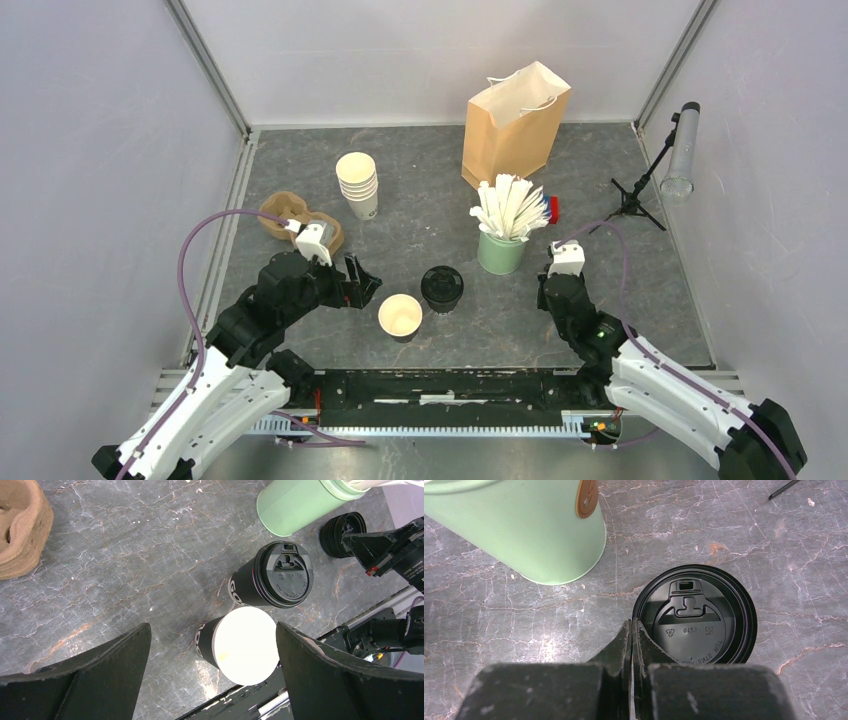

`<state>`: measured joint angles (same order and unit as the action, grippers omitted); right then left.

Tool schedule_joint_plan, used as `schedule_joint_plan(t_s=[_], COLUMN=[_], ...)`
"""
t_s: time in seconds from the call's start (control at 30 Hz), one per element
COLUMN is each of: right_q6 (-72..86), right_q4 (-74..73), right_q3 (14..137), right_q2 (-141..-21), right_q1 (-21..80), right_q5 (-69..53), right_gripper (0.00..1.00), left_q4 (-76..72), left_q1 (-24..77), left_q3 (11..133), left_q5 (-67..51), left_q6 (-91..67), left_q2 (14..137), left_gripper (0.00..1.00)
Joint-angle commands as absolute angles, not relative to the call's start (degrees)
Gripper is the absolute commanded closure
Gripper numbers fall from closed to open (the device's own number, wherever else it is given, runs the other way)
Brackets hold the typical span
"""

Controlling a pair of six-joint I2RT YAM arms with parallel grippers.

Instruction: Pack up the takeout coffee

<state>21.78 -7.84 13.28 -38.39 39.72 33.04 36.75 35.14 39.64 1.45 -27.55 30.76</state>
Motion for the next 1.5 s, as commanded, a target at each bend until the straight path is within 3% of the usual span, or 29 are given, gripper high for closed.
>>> schedule_joint_plan(t_s=[0.0, 0.1, 0.2, 0.37, 1.47], right_q6=[23.5, 22.4, 23.1, 25.8, 29.8], right_q4=[-8.7, -7.8, -7.4, -5.5, 5.1], right_q3=[16.3, 16.0, 16.4, 18.2, 15.8], right_q2=[-36.1, -36.2, -38.7, -41.8, -50.2], right_q1=[39.6, 39.6, 39.6, 39.1, 33.8], right_q5=[34.1, 34.5, 37.5, 39.6, 35.3], right_gripper=[1.00, 1.00, 0.76, 0.65, 0.68], left_q4=[35.6, 35.6, 35.6, 35.6, 35.6], left_q1=[35.3, 35.4, 35.3, 35.3, 35.3], left_q3=[39.5, 39.5, 39.5, 39.4, 39.4], left_q5=[2.1, 2.1, 2.0, 1.9, 2.1], left_q6=[-25.6, -25.6, -25.7, -25.7, -25.5], left_q2=[30.9, 30.8, 30.9, 30.9, 30.8], left_gripper=[0.00, 0.00, 0.00, 0.00, 0.00])
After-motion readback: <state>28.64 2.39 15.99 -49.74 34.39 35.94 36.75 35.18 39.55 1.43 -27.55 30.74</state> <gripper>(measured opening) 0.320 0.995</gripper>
